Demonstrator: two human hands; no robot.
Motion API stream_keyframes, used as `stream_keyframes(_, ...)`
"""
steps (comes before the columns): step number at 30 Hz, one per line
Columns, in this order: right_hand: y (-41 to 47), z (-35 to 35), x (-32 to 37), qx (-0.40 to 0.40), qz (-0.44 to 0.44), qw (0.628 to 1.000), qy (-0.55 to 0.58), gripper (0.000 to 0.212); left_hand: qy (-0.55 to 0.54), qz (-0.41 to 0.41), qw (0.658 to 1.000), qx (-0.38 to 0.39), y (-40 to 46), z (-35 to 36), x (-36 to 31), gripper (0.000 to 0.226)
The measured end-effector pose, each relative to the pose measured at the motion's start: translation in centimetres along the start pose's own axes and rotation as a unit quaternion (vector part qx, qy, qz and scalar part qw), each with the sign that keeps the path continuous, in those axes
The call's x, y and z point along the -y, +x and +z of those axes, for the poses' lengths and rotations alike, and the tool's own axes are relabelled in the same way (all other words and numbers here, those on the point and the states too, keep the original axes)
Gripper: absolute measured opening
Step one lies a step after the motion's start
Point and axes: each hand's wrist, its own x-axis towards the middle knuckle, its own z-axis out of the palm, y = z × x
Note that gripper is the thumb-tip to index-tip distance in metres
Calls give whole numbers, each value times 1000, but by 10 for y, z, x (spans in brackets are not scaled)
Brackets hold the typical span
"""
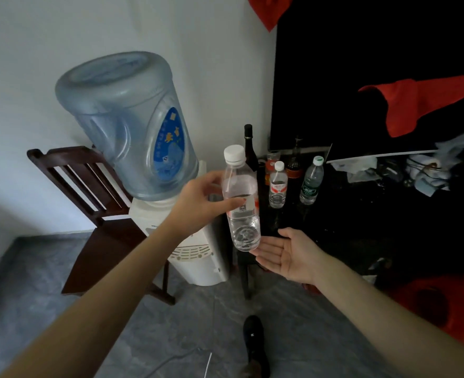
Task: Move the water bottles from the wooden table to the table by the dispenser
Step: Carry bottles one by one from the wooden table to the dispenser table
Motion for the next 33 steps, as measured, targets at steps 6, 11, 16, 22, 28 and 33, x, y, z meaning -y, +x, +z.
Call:
stream_keyframes(6,51,14,57,-6,2,1000,-10,50,30,-9,999,-9,64,-18,22,50)
stream_keyframes(11,105,27,99,-17,18,1000,-19,48,19,-29,999,3,124,-24,55,47)
stream_keyframes(16,170,28,121,-51,44,998,-10,45,-12,-67,997,29,175,-14,106,52)
stream_keyframes(22,242,13,129,-92,75,992,37,46,-45,-117,991,57,209,13,163,57)
stream_keyframes(28,299,1,140,-128,68,987,67,45,-44,-150,987,47,229,39,210,60)
stream_keyframes(33,330,-8,138,-146,57,986,59,46,-51,-171,984,24,236,58,239,61)
